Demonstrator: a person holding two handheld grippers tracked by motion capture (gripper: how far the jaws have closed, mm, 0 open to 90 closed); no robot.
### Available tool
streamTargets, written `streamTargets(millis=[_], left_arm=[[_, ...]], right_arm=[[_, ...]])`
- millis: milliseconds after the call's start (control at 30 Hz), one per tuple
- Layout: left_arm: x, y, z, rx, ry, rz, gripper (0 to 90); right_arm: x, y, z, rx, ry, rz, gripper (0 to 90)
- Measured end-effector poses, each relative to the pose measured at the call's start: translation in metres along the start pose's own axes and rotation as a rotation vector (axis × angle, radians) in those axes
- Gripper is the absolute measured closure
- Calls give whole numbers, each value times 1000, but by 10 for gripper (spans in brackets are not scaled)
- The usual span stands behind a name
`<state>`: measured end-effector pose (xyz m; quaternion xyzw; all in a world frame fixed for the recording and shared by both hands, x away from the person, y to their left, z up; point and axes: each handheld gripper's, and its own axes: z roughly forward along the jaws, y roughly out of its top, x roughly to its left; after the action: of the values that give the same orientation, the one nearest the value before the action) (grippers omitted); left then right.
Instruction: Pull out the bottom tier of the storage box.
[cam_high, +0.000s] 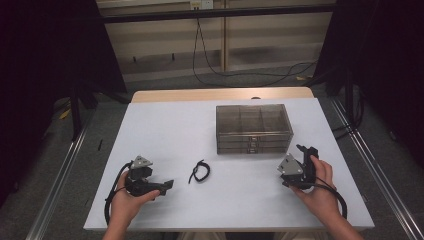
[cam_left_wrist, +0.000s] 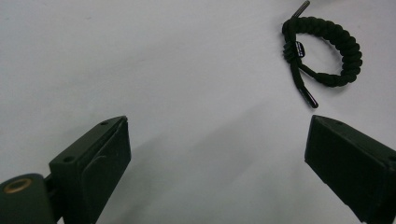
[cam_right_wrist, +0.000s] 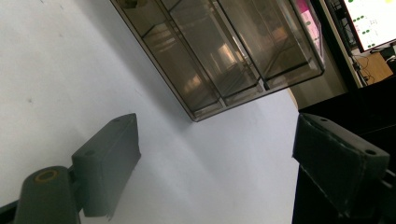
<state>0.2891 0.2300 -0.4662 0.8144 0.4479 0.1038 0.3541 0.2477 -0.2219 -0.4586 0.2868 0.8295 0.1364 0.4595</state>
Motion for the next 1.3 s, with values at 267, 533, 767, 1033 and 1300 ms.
streamTargets(millis=[267,533,767,1033,1300], left_arm=[[1,0,-1,-2,0,1,70],[1,0,0,-3,2,2,70],[1,0,-1,-5,4,1,70],[1,0,-1,-3,4,1,70],[2,0,-1,-4,1,0,70]], right_arm=[[3,6,1,-4,-12,-43,157],[6,11,4,-14,-19,-75,160],[8,16,6,-34,-14,-119,167],[13,21,9,-40,-24,-131,180],[16,26,13,-43,-24,-148,192]])
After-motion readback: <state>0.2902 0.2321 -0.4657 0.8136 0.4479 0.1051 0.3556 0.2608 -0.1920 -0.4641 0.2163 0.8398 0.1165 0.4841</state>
